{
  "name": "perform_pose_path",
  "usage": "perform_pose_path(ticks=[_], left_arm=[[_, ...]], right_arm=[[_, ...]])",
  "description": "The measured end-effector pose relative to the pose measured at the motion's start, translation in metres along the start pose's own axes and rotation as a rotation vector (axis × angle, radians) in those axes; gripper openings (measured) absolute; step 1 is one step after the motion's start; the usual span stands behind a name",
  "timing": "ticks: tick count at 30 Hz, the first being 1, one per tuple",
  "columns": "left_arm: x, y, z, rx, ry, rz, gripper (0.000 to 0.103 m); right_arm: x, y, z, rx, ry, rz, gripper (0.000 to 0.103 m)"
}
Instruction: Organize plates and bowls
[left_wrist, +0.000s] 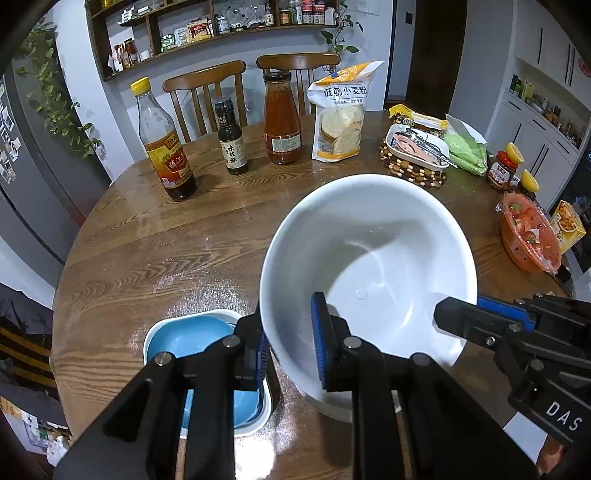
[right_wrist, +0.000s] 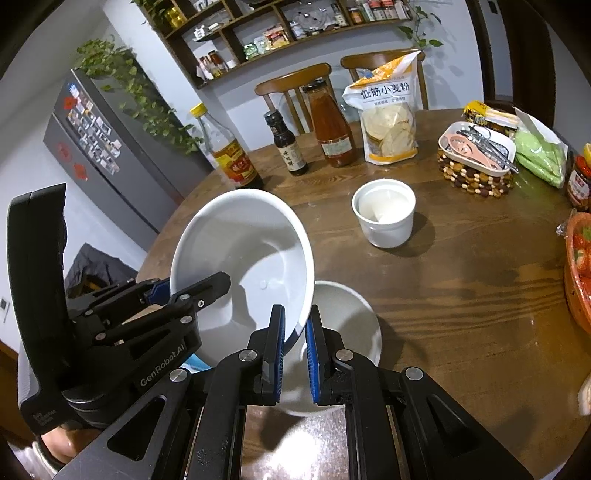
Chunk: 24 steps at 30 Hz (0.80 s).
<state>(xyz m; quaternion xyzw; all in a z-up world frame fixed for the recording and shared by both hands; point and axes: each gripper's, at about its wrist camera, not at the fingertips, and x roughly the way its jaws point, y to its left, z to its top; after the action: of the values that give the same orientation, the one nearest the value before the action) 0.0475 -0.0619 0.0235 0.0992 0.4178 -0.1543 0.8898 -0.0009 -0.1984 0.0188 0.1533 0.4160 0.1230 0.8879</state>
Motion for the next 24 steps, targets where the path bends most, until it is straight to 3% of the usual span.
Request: perform_pose_path(ticks=[24], left_arm=[[0.015, -0.019, -0.035, -0.008, 0.077, -0.030, 0.023]], right_arm=[[0.001, -0.014, -0.031, 0.024, 0.069, -0.031, 0.013]])
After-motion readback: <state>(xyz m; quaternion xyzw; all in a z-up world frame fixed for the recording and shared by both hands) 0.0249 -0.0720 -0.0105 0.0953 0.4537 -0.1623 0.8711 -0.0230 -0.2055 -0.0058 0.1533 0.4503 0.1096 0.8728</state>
